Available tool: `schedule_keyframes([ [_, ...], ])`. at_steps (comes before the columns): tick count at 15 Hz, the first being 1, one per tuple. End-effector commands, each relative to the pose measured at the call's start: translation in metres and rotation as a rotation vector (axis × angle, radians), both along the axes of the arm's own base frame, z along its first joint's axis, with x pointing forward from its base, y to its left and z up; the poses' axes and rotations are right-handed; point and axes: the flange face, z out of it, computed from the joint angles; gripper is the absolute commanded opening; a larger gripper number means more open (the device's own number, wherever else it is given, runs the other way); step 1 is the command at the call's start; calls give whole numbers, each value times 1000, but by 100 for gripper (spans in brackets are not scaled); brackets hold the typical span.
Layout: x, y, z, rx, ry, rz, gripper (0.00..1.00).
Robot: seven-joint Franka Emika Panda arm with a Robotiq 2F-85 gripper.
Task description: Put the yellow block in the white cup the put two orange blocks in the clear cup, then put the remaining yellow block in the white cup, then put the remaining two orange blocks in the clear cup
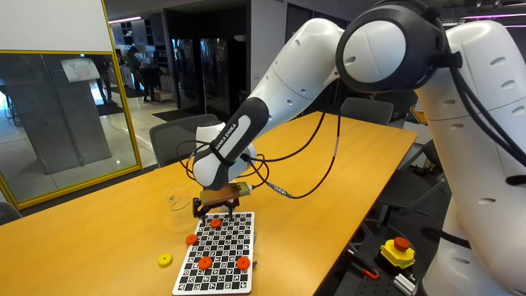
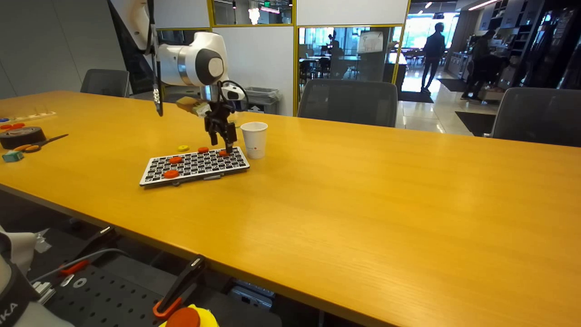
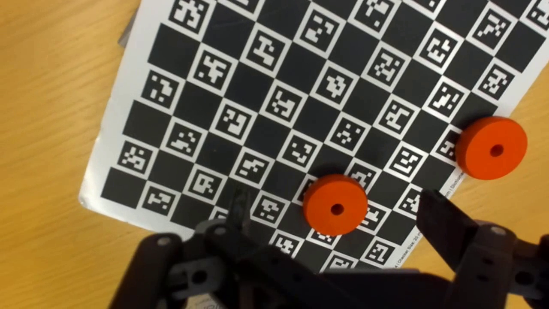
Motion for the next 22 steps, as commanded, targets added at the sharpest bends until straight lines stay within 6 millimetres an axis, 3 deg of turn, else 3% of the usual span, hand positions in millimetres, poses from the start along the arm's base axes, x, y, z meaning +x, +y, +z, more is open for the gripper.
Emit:
schedule_keyframes([
  [1, 18, 6, -4, -39, -15, -26, 100],
  [10, 30, 0, -17, -46, 0, -52, 100],
  [22, 26, 1, -13, -52, 57, -57, 100],
])
